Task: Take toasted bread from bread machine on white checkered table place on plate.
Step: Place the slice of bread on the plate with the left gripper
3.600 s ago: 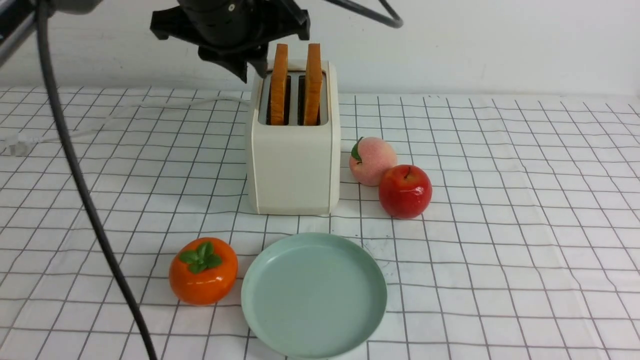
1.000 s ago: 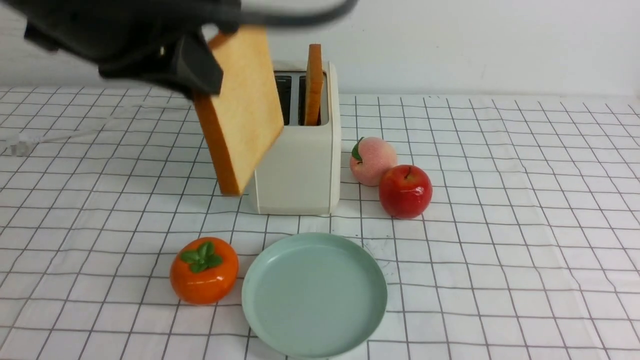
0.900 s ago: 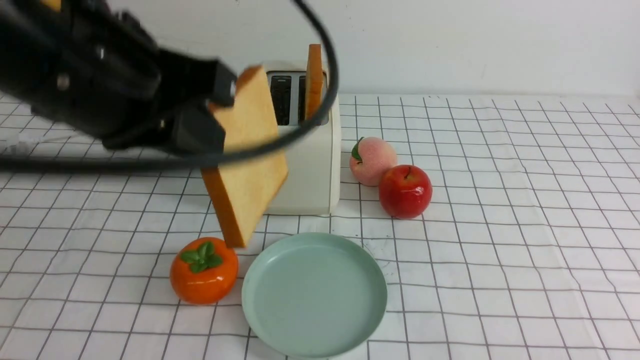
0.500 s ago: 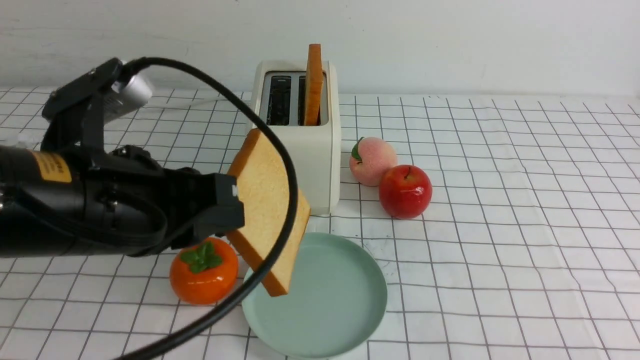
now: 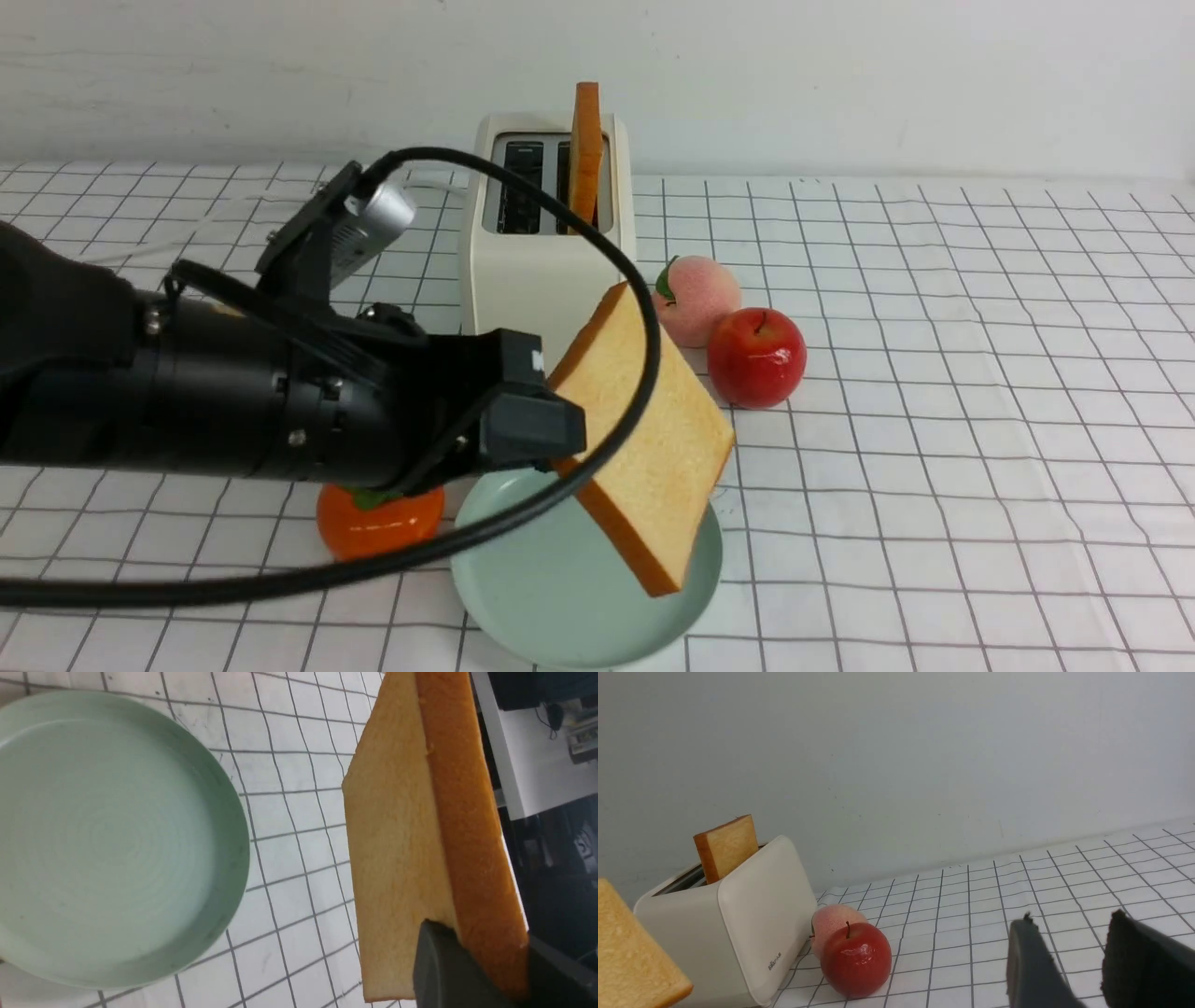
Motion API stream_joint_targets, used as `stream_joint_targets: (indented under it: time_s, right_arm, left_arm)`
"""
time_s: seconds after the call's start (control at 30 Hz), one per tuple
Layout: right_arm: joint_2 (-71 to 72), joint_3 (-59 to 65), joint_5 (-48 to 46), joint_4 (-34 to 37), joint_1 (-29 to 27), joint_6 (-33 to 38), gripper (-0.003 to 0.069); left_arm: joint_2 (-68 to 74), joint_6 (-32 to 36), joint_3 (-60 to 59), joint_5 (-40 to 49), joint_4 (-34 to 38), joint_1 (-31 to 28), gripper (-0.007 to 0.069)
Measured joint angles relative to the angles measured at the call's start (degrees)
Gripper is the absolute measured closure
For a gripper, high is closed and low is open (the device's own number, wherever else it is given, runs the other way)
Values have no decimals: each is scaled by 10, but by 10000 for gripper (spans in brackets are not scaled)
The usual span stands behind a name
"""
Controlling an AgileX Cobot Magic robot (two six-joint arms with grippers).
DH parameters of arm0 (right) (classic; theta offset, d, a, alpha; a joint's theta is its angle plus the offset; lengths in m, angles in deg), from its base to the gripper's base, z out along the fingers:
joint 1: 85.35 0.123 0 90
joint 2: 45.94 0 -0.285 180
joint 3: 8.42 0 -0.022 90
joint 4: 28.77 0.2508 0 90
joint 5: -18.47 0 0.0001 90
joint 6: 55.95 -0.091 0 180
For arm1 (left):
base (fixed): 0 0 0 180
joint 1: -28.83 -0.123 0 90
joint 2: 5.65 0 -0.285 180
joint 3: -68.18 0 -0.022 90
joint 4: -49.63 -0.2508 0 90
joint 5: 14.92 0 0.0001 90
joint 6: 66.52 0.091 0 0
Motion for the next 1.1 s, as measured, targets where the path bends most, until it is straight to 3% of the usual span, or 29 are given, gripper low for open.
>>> stream_joint_targets:
  time_s: [0.13,0.23,0.6,1.1]
  right_arm:
    - [0,0,0,0,0,0,418]
    - [0,0,0,0,0,0,418]
    - [0,0,0,0,0,0,418]
    - [0,0,0,0,0,0,418]
  left_arm:
    - [9,32,0,79,17,-87,526]
    - [38,83,-3,118,58,-119,526]
    - [166,177,-16,149,154,-120,526]
    - [192,178,-16,81,117,-116,526]
